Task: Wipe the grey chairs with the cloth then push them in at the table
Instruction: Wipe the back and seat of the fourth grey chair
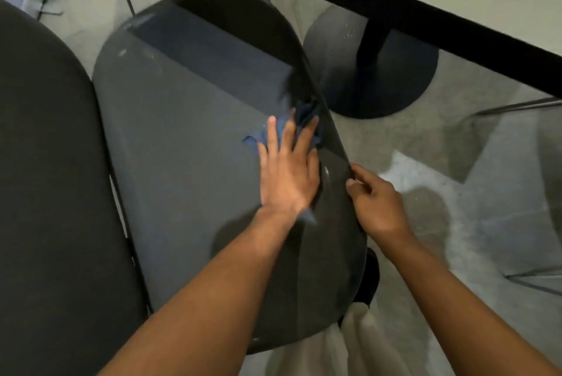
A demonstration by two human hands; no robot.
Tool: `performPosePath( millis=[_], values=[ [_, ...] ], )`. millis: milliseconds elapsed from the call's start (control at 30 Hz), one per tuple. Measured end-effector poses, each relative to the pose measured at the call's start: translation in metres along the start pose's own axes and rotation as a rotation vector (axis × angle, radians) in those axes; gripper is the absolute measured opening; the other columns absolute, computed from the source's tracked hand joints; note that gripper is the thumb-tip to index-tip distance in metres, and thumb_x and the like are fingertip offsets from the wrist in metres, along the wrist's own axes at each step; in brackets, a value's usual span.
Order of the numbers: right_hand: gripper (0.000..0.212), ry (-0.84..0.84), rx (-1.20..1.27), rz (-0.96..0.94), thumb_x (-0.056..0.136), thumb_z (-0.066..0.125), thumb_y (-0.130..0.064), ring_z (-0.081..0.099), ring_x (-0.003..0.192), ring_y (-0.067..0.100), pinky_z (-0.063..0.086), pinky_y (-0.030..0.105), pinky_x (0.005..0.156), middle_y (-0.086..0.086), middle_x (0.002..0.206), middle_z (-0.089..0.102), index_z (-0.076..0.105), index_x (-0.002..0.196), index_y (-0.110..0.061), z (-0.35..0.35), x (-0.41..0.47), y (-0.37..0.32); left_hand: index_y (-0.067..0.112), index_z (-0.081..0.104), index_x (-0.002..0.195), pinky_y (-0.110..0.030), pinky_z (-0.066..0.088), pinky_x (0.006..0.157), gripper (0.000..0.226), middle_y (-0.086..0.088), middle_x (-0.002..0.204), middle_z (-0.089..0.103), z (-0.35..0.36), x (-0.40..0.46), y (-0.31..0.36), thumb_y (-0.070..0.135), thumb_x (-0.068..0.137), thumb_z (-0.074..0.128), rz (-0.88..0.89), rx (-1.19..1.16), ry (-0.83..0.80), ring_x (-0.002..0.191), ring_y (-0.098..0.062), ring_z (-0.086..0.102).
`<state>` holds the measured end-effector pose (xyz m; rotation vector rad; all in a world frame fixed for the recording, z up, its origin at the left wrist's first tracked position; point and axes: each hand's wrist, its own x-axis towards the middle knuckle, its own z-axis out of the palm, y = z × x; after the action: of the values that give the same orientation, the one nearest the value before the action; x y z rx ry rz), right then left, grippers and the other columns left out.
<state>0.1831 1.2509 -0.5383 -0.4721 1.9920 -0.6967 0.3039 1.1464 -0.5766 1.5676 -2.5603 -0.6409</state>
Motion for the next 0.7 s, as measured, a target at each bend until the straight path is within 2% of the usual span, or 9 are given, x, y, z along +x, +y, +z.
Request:
performPosePath(
  millis=[67,133,200,267,367,433,533,633,700],
  values=[
    [0.044,-0.011,0.033,0.004,0.099,0.061,-0.016,0.061,0.120,0.012,0.043,0.022,0.103,-0.001,0.134,0.066,0.058,0.142,-0.020,0.002,-0.004,0.000,0.033,0.040,0.156,-0.061,0.021,0.120,0.053,-0.001,0.169,0.025,0.006,-0.055,0.005,0.033,0.103,0.041,0.121,-0.005,-0.072,0.158,-0.034,0.008],
    [0.048,-0.027,0.060,0.021,0.096,0.063,-0.013,0.062,0.123,0.016,0.045,0.028,0.108,-0.001,0.136,0.065,0.057,0.143,-0.021,0.002,-0.004,0.001,0.033,0.043,0.154,-0.059,0.030,0.116,0.052,0.002,0.168,0.027,0.001,-0.099,-0.009,0.031,0.102,0.044,0.236,0.007,-0.156,0.158,-0.033,0.013],
    [0.054,-0.050,0.100,0.075,0.096,0.067,-0.013,0.057,0.130,0.018,0.040,0.024,0.109,0.002,0.143,0.059,0.052,0.148,-0.020,0.000,-0.004,-0.002,0.037,0.039,0.154,-0.060,0.036,0.113,0.052,0.002,0.168,0.028,-0.011,-0.118,-0.038,0.034,0.102,0.042,0.228,0.050,-0.207,0.157,-0.032,0.017],
    [0.058,-0.062,0.126,0.109,0.094,0.069,-0.014,0.055,0.132,0.017,0.038,0.021,0.107,0.003,0.145,0.057,0.051,0.148,-0.021,-0.003,-0.003,-0.005,0.037,0.035,0.156,-0.064,0.036,0.114,0.053,-0.001,0.167,0.031,-0.023,-0.103,-0.061,0.037,0.103,0.037,0.049,0.078,-0.159,0.156,-0.034,0.019],
    [0.057,-0.052,0.189,0.124,0.091,0.073,-0.013,0.059,0.127,0.014,0.042,0.031,0.113,0.001,0.141,0.061,0.055,0.145,-0.022,-0.002,0.004,0.000,0.034,0.028,0.160,-0.066,0.018,0.121,0.055,-0.003,0.170,0.021,-0.027,-0.040,-0.056,0.039,0.105,0.031,-0.280,-0.018,-0.040,0.158,-0.034,0.005],
    [0.058,-0.060,0.251,0.132,0.090,0.074,-0.010,0.061,0.122,0.012,0.046,0.034,0.111,0.000,0.139,0.063,0.056,0.144,-0.020,0.000,0.008,0.008,0.034,0.021,0.162,-0.064,0.007,0.123,0.056,-0.002,0.172,0.011,-0.021,-0.005,-0.030,0.037,0.107,0.030,-0.336,-0.034,-0.005,0.158,-0.034,-0.003],
    [0.057,-0.115,0.371,0.150,0.093,0.069,-0.005,0.063,0.117,0.009,0.049,0.027,0.104,-0.001,0.138,0.062,0.052,0.146,-0.015,0.000,0.009,0.015,0.034,0.023,0.162,-0.063,0.005,0.123,0.054,-0.001,0.172,0.012,-0.006,0.002,0.004,0.035,0.108,0.034,-0.174,-0.019,-0.055,0.158,-0.033,-0.004],
    [0.049,-0.137,0.467,0.183,0.097,0.062,-0.001,0.067,0.112,0.013,0.054,0.023,0.094,0.005,0.131,0.068,0.054,0.144,-0.012,-0.004,0.009,0.022,0.030,0.040,0.156,-0.062,0.017,0.121,0.053,-0.001,0.169,0.025,0.002,-0.043,0.018,0.035,0.103,0.037,0.110,0.042,-0.128,0.158,-0.035,0.009],
    [0.042,-0.136,0.473,0.207,0.099,0.056,-0.001,0.067,0.115,0.017,0.053,0.027,0.099,0.008,0.126,0.070,0.059,0.140,-0.011,-0.005,0.006,0.028,0.030,0.044,0.154,-0.060,0.025,0.118,0.053,0.000,0.167,0.029,0.000,-0.087,0.011,0.033,0.101,0.041,0.292,0.054,-0.194,0.156,-0.037,0.016]
  ],
)
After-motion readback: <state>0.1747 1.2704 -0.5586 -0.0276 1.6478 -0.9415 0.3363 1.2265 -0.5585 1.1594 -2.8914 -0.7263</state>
